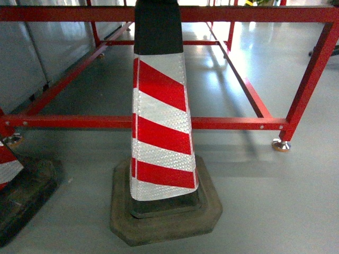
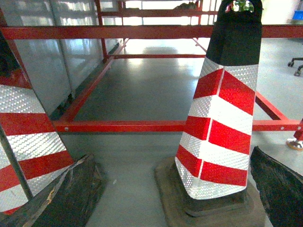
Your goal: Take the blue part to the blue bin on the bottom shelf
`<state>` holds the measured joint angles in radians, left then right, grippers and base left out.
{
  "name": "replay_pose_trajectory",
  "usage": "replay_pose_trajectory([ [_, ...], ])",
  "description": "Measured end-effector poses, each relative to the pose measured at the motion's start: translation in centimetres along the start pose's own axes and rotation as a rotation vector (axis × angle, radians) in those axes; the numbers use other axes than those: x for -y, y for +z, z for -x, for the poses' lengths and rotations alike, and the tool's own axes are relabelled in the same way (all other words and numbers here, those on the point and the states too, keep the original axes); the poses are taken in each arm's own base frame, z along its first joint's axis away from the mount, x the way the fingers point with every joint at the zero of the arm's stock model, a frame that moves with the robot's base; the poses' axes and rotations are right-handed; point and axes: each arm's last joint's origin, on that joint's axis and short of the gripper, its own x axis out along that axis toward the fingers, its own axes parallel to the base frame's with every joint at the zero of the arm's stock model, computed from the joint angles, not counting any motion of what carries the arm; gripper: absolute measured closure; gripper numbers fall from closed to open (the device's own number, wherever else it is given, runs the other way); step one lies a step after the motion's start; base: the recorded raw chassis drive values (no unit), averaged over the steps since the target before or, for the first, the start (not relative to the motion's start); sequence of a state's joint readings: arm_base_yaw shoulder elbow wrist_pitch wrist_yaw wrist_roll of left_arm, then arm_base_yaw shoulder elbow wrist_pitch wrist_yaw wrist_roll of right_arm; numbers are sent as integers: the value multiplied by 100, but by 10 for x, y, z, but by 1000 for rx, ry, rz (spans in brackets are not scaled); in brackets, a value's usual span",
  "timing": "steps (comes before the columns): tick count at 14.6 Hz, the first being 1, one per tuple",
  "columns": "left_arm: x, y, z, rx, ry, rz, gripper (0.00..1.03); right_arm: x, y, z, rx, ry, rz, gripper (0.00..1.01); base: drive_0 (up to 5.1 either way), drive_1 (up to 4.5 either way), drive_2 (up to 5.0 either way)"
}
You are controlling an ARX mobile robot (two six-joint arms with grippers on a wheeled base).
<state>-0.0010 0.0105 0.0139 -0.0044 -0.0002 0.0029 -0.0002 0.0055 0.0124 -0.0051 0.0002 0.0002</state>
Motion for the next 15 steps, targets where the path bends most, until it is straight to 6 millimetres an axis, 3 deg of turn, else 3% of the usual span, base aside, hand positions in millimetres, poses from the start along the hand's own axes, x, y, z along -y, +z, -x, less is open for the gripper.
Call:
replay_pose_trajectory([
  [15,0,0,0,-2,-2,0,5,0,0,0,0,-1,0,3,0,0,0],
])
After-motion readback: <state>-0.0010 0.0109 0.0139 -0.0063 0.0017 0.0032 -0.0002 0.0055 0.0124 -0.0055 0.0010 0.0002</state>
